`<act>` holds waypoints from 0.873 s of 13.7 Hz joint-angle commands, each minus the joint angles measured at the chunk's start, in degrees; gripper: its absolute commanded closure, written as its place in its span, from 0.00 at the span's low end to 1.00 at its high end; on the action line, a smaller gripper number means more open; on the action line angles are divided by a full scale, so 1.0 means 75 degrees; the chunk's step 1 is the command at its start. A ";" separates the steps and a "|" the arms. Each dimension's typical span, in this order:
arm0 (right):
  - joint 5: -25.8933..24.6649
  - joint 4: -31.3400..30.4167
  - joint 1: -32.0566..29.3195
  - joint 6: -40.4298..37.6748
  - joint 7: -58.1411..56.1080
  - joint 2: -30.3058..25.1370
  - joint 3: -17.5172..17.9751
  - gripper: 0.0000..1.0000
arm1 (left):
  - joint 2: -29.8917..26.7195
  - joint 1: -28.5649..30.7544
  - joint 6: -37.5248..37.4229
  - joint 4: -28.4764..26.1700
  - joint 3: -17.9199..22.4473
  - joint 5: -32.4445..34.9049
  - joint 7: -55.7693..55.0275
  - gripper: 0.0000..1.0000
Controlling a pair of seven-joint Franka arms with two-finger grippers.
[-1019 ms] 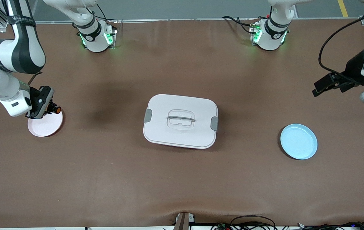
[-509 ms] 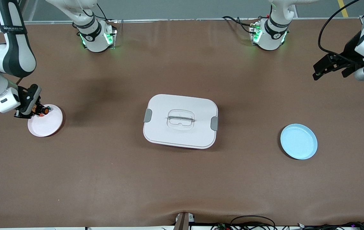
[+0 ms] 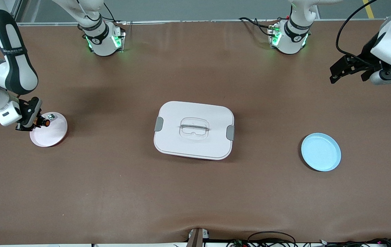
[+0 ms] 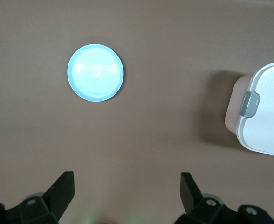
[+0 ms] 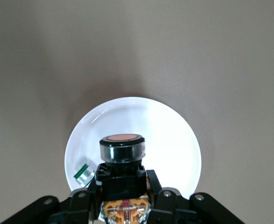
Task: Transfer orange switch to right arm and place
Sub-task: 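Lower the orange switch onto the white plate with the right gripper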
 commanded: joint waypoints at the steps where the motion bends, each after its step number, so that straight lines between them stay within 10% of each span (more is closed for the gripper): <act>1: 0.0721 0.0061 -0.0210 0.0296 -0.0737 0.0394 0.0168 1.00 | -0.0119 0.0003 -0.0088 -0.0067 -0.0016 0.0131 0.0128 0.00; 12: 0.1005 0.0224 -0.0257 0.1398 -0.1326 0.1298 0.0168 1.00 | -0.0131 0.0026 -0.0088 -0.0043 -0.0016 0.0119 0.0128 0.00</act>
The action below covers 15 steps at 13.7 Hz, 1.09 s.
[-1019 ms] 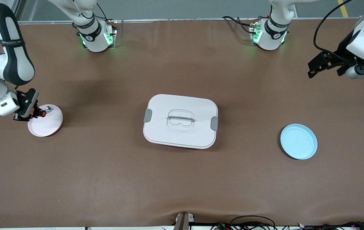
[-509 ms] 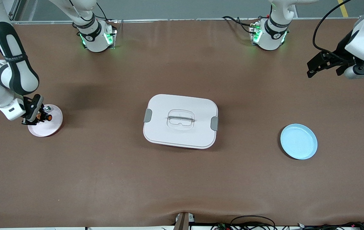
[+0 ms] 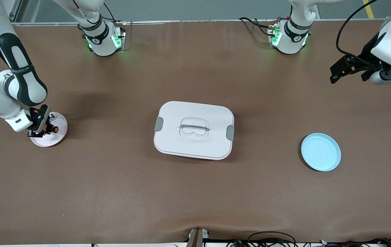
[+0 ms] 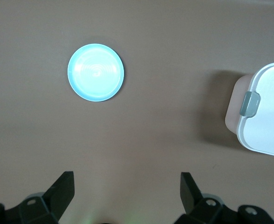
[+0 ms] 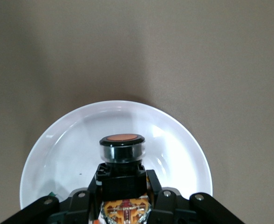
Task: Transfer orange switch to right arm and place
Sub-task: 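Lower the orange switch onto the white plate with the right gripper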
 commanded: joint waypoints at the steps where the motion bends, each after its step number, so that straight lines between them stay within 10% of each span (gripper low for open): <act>1: 0.0132 0.0170 -0.0229 0.0114 -0.0235 0.0217 0.0159 1.00 | -0.0119 0.0033 -0.0084 -0.0039 -0.0019 0.0130 0.0139 0.00; 12: 0.0144 0.0428 -0.0276 0.0138 -0.0223 0.0640 0.0159 1.00 | -0.0166 0.0138 -0.0201 -0.0039 0.0087 0.0131 0.1334 0.00; 15: 0.0156 0.0509 -0.0288 0.0114 -0.0188 0.0640 0.0159 0.66 | -0.0166 0.0138 -0.0201 -0.0039 0.0087 0.0142 0.1335 0.00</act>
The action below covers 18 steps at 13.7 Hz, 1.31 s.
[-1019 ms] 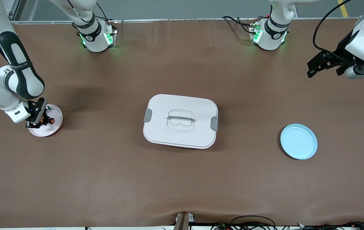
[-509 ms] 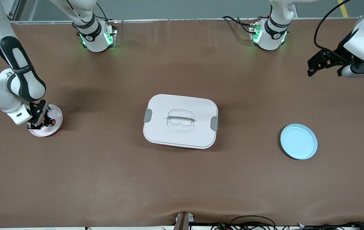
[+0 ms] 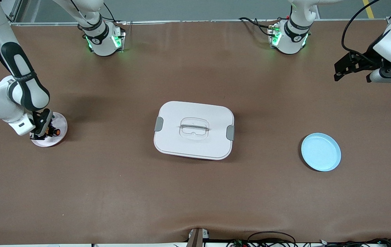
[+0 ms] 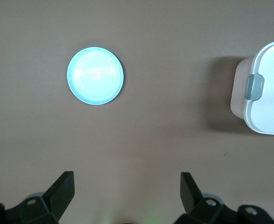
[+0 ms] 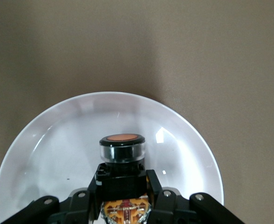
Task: Transfer orange switch to right arm and place
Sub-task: 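Lower the orange switch onto the white plate with the right gripper, then open the right gripper and lift it away from the white plate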
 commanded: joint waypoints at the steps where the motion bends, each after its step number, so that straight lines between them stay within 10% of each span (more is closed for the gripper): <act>1: 0.0137 0.0210 -0.0227 -0.0009 -0.0180 0.0069 0.0163 0.01 | -0.0154 0.0054 -0.0105 -0.0041 0.0000 0.0142 0.0160 0.00; 7: 0.0218 0.0386 -0.0192 -0.0452 0.0006 -0.0106 0.0186 0.00 | -0.0154 0.0078 -0.0105 -0.0030 0.0012 0.0154 0.0172 0.00; 18: -0.0142 0.2683 0.0170 -0.4881 0.4126 -0.0785 0.0163 0.00 | -0.0142 0.0113 -0.0093 -0.0029 0.0000 0.0142 0.0172 0.00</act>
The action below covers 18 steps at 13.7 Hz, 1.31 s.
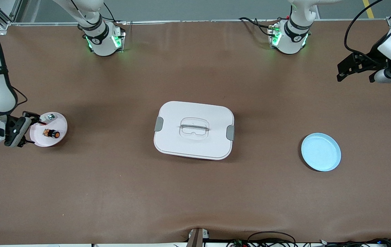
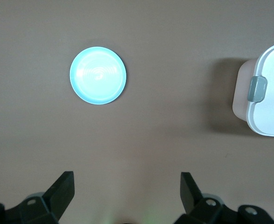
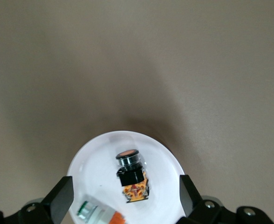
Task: Transfer orange switch to right arm and place
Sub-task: 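Open the right gripper and lift it away from the white plate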
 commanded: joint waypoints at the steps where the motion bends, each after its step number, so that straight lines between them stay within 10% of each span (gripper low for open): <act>1: -0.0665 0.0361 0.0310 -0.0832 0.1635 -0.0495 0.0036 0.00 | -0.0142 0.0018 -0.0091 -0.0033 -0.0002 0.0141 0.0159 0.00; 13: -0.1266 0.1687 0.1703 -0.4314 0.8817 -0.1996 0.0071 0.00 | -0.0142 0.0018 -0.0056 -0.0022 -0.0002 0.0141 0.0159 0.00; 18: -0.1266 0.2436 0.1987 -0.5124 0.9388 -0.2149 0.0071 0.00 | -0.0142 0.0018 -0.0056 -0.0022 -0.0002 0.0141 0.0159 0.00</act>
